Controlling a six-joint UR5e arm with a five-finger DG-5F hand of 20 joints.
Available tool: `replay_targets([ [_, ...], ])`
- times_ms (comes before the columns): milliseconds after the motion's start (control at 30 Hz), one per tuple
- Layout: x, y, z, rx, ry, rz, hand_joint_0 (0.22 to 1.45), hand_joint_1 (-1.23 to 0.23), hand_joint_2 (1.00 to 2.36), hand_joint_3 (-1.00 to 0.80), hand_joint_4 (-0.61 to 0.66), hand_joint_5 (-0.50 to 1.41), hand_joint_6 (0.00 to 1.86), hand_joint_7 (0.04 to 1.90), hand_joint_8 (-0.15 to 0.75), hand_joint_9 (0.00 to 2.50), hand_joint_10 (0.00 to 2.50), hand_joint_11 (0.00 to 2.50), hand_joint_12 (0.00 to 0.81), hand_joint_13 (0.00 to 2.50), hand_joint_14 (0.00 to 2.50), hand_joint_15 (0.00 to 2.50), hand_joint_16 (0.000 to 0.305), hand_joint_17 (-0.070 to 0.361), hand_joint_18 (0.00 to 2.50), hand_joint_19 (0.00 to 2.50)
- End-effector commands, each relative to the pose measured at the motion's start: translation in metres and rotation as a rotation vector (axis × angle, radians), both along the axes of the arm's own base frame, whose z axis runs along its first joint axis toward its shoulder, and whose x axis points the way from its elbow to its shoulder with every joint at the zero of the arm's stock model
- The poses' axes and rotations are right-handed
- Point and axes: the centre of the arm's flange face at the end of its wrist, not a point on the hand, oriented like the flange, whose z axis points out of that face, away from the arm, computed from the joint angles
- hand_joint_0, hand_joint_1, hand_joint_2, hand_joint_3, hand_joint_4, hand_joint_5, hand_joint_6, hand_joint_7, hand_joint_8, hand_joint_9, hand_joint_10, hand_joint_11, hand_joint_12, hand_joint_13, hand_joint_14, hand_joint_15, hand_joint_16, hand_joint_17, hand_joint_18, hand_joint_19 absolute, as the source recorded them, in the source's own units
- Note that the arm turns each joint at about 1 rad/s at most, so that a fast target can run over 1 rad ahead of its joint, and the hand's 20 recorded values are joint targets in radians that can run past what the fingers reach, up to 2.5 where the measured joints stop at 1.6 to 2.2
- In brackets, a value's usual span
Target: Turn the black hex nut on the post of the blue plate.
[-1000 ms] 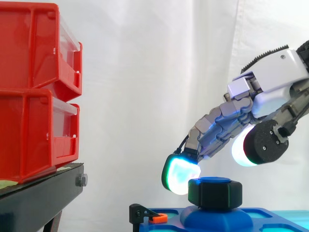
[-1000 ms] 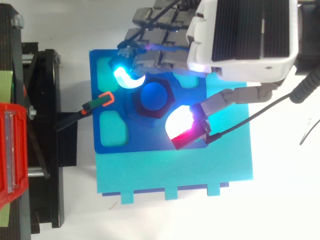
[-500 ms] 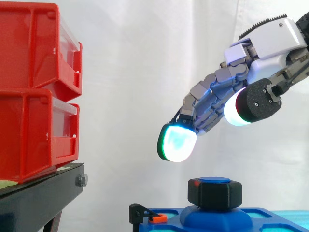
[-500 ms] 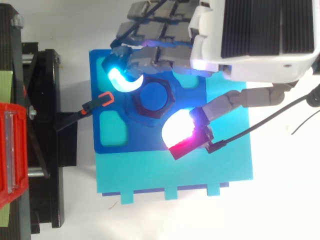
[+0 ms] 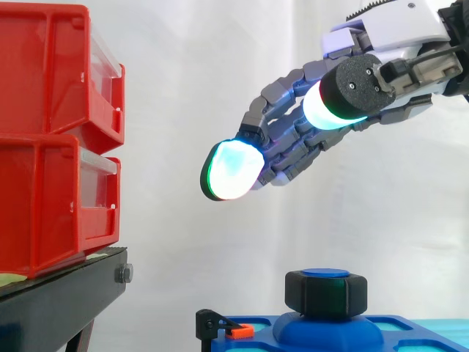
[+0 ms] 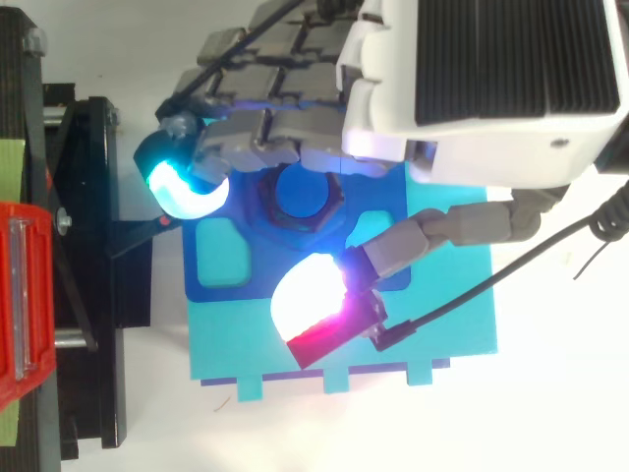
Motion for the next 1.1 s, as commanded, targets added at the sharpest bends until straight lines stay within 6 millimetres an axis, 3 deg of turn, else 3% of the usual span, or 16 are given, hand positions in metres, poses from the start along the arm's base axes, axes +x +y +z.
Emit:
replay_targets([
  [0, -0.003, 0.004, -0.011, 0.001, 0.024, 0.004, 0.47, -0.38, 1.00, -0.50, 0.19, -0.21, 0.50, 0.59, 0.251, 0.36, 0.00, 0.00, 0.401, 0.40, 0.00, 0.00, 0.061, 0.138, 0.44, 0.15],
  [433, -0.005, 0.009, -0.020, -0.002, 0.047, 0.014, 0.48, -0.38, 1.00, -0.50, 0.19, -0.21, 0.50, 0.59, 0.258, 0.39, 0.00, 0.00, 0.402, 0.41, 0.00, 0.00, 0.061, 0.137, 0.46, 0.15],
  [1067, -0.009, -0.005, -0.021, -0.006, 0.065, 0.001, 0.48, -0.38, 1.00, -0.50, 0.20, -0.20, 0.50, 0.60, 0.262, 0.41, 0.00, 0.00, 0.401, 0.43, 0.00, 0.00, 0.061, 0.137, 0.48, 0.15],
])
